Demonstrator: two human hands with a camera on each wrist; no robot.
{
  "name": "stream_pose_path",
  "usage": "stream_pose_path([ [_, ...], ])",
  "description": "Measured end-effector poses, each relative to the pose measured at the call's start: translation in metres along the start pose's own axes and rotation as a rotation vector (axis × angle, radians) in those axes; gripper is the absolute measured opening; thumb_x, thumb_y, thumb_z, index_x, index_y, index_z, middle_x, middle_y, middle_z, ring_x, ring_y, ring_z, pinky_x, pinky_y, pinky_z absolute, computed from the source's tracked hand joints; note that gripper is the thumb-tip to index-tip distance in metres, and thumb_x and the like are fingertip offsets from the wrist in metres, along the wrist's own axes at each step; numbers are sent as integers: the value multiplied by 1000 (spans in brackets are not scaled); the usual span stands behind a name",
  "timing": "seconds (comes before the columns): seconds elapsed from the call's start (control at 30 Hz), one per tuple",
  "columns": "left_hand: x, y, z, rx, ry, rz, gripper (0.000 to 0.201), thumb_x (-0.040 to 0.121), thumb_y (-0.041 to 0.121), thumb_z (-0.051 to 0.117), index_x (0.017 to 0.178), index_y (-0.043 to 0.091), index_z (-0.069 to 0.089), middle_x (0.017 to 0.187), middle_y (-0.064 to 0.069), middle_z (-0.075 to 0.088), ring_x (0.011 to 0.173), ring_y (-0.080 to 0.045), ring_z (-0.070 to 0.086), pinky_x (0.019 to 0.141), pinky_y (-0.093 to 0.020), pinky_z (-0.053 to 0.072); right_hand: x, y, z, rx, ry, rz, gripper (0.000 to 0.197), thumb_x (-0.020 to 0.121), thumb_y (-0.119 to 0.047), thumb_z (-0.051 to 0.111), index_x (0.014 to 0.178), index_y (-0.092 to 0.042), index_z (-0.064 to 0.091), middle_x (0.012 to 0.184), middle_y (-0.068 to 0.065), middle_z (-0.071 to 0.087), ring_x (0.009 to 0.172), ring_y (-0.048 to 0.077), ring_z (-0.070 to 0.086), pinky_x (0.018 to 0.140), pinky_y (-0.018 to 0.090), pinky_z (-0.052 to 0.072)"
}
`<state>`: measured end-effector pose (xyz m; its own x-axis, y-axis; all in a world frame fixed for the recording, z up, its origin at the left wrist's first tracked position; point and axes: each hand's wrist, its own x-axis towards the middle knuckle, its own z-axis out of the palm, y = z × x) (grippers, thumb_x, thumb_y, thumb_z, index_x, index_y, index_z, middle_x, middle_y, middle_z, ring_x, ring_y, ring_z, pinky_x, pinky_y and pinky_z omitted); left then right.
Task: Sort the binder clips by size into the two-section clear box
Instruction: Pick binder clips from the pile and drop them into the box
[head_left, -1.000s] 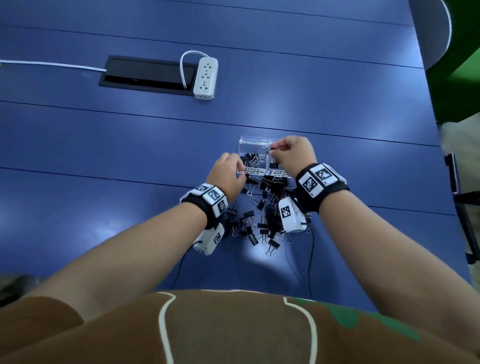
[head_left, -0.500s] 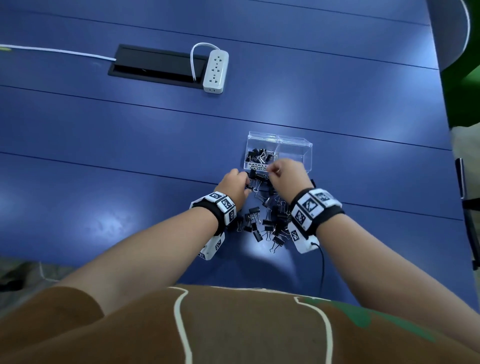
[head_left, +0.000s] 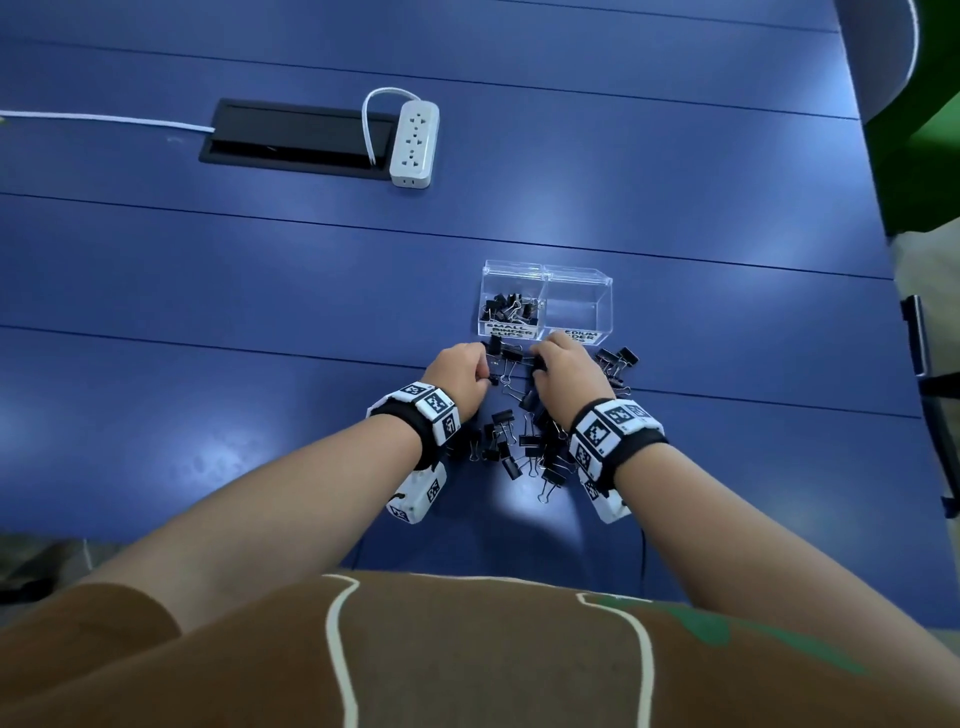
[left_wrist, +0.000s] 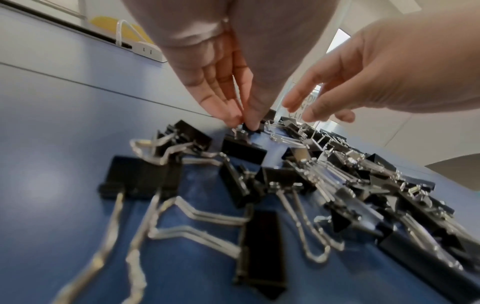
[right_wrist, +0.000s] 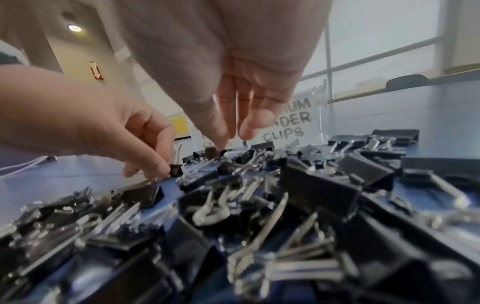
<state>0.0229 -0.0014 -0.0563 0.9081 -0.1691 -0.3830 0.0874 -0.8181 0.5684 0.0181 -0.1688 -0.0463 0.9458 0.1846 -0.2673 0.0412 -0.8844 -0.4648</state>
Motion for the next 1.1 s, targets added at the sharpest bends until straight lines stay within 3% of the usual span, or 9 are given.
stream_pose_path([
  [0.1,-3,0,0,-51,34,-22,13,81,5,57,81,16,51,88,-4,59,83,-28,60,77,-37,53,2,1,5,-30,-15,6,31,90,-4,49,120,-6,55,118,8,51,108,27,52,86,34,47],
  [0.17,-3,0,0,-62,75,-19,12,83,7,58,92,13,53,101,-7,56,87,-28,60,81,-38,53,1,3,7,-19,-1,15,30,90,-4,50,119,-6,56,117,8,51,107,27,53,85,34,47],
  [0.27,2,0,1,-37,104,-31,29,87,15,60,114,10,52,120,-10,49,97,-27,58,90,-39,50,-1,5,8,15,10,30,34,86,2,49,119,-6,57,118,9,51,110,28,51,87,36,49],
  [0.43,3,1,6,25,35,-66,53,87,30,64,134,15,43,127,-11,43,111,-29,54,96,-43,48,-3,-2,8,22,5,-8,46,86,1,48,130,-10,50,120,11,51,117,28,44,92,40,48],
  [0.57,0,0,7,26,41,-68,44,86,33,66,122,13,51,121,-11,44,103,-29,55,91,-43,51,-3,-4,8,14,-55,2,46,86,-3,53,131,-12,49,123,9,50,122,27,40,99,39,44],
  [0.67,-1,-1,7,31,40,-52,29,88,29,63,107,9,56,116,-11,45,92,-27,56,87,-39,51,-8,5,5,131,43,34,35,84,0,55,118,-10,57,120,7,55,118,24,45,102,32,40],
  [0.77,-3,-2,8,31,48,-33,22,90,23,60,106,7,56,115,-11,48,92,-28,57,86,-39,51,-16,16,-2,171,102,124,26,84,1,51,105,-10,62,111,6,60,111,22,50,95,25,40],
  [0.97,-4,4,13,53,38,-40,35,89,29,62,116,8,54,121,-10,48,105,-26,55,92,-42,51,-17,15,0,115,15,193,10,86,-13,57,85,-11,67,90,3,61,94,24,59,85,36,52],
  [1.1,-4,8,14,81,27,-50,24,88,24,64,103,6,58,113,-11,48,99,-28,55,89,-44,51,-12,3,3,-6,-20,229,25,86,-32,61,84,-7,64,92,9,62,97,27,55,84,38,51],
])
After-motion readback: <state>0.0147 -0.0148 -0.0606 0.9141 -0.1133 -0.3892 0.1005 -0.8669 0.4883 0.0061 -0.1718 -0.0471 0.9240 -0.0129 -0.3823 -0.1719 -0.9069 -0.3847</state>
